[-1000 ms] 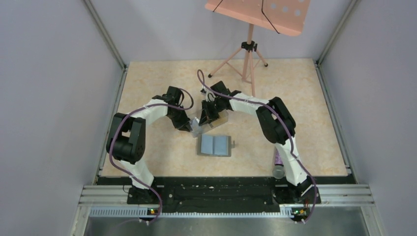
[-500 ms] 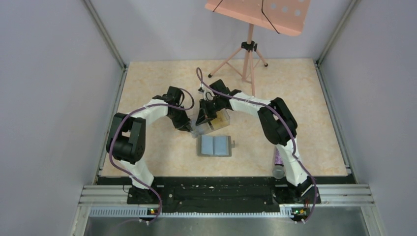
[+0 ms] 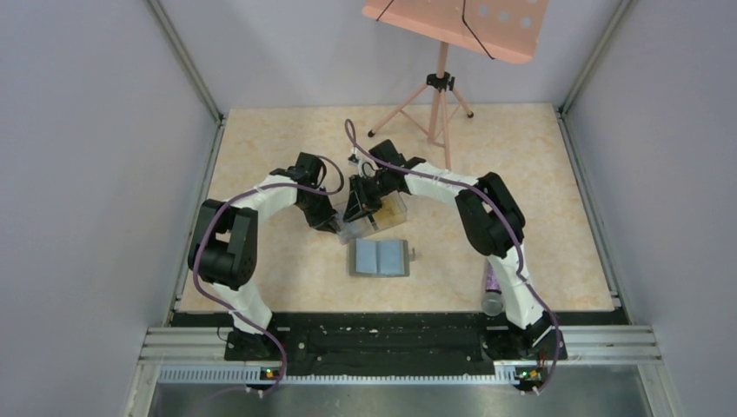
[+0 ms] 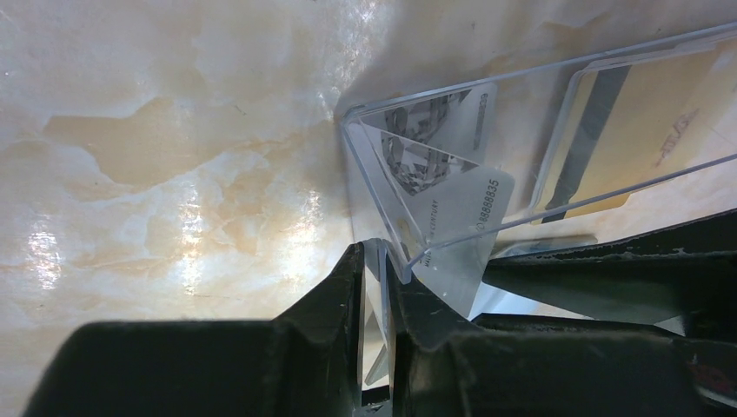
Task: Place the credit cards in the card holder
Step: Pick up the credit card from the storage box.
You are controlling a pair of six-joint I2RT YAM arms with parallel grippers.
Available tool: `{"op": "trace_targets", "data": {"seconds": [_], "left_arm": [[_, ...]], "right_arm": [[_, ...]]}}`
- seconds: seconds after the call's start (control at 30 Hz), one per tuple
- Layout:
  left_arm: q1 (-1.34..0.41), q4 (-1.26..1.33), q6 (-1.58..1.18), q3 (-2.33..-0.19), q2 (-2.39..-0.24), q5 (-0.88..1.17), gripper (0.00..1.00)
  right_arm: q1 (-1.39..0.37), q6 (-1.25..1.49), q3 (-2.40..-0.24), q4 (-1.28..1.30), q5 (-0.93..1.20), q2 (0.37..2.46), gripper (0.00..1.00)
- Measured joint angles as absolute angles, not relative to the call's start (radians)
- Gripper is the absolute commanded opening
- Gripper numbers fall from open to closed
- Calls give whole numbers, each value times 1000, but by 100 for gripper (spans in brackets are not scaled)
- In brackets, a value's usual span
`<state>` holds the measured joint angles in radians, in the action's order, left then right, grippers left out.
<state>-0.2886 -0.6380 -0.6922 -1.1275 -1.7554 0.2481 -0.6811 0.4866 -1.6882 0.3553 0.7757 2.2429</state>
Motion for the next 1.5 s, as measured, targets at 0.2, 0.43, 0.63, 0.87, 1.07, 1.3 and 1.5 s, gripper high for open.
{"op": "trace_targets", "data": {"seconds": [0.2, 0.43, 0.63, 0.87, 1.07, 1.3, 1.5], "left_arm": [[-289, -646, -682, -1132, -1757, 249, 0], [-288, -679, -672, -1135, -1757, 237, 0], [-286, -704, -667, -1141, -1757, 226, 0], [-289, -703, -663, -1141, -1757, 232, 0], [-290, -693, -664, -1142, -1759, 242, 0], [-291, -692, -660, -1142, -1760, 241, 0], [-290, -693, -661, -1142, -1759, 233, 0]], "right_arm": [[-684, 460, -1708, 398, 763, 2247, 31], [-685, 458, -1702, 387, 790, 2268, 30], [-678, 569, -1628, 200, 902, 2266, 27], [-701, 612, -1614, 127, 933, 2267, 28], [-718, 496, -1648, 256, 899, 2283, 29], [-737, 419, -1710, 399, 820, 2285, 3], [-736, 369, -1763, 543, 698, 2284, 0]]}}
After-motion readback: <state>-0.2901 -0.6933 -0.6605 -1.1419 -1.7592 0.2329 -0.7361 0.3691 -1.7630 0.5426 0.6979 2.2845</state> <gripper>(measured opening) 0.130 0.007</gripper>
